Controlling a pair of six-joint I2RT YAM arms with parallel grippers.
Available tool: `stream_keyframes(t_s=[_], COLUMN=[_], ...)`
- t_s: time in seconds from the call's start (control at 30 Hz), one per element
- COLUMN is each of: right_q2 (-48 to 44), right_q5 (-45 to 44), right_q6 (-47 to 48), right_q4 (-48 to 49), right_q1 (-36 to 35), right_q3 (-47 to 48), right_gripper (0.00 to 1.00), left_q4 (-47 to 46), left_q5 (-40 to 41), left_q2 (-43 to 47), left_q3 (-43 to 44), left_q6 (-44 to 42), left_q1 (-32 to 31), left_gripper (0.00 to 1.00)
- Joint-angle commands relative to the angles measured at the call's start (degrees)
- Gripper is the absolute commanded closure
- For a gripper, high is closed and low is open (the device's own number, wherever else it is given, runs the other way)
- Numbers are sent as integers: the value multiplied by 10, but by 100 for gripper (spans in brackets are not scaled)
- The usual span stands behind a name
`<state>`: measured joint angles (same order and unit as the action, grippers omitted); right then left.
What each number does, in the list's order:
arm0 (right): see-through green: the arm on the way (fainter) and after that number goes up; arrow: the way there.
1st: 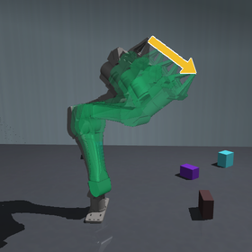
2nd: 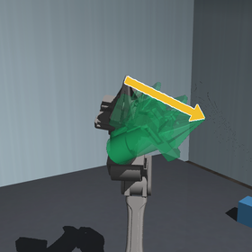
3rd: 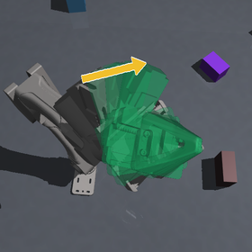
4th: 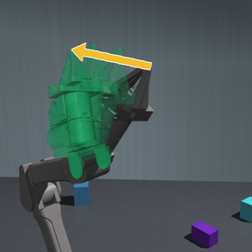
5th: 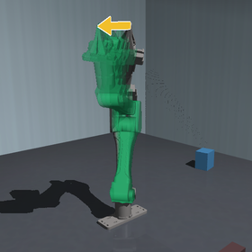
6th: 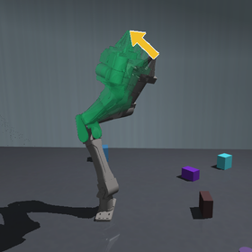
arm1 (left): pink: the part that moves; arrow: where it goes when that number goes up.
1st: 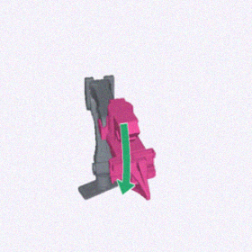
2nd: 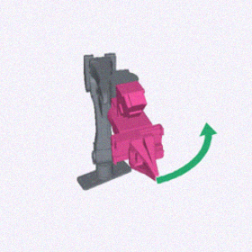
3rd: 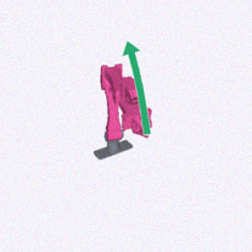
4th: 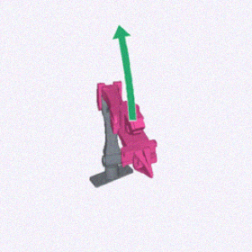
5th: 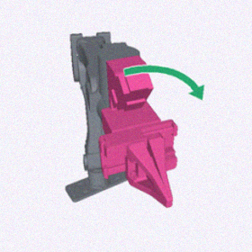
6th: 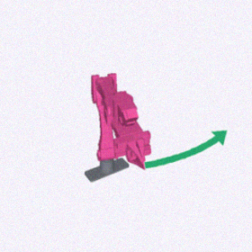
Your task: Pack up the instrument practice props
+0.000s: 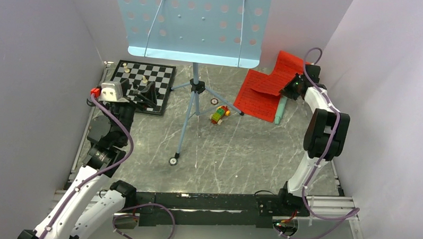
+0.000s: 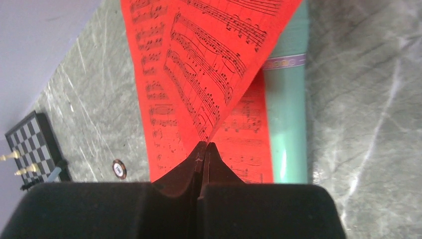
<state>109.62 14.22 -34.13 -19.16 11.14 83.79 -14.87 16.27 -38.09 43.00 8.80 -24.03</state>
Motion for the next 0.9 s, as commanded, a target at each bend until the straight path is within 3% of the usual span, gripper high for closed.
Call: stream_keyframes(t_s=[0.0,0.27,0.6,0.87], right_q2=[-13,-24,-51,-78], right_q5=[25,27,37,13], right_q6=[9,12,18,69], right_q4=[46,44,87,19], right_q1=[-35,-86,-87,-129], right_q3=[8,11,-116,-70], right_gripper=[100,100,100,100], left_q4=[-3,-4,0,-4], left_q5=[-16,-24,-34,-44], left_q2=[7,8,12,13], left_q3=[-7,-12,-12,-15], left_q6=[16,23,25,39], left_q1=[-1,-1,0,-1], left_gripper=[1,1,1,1])
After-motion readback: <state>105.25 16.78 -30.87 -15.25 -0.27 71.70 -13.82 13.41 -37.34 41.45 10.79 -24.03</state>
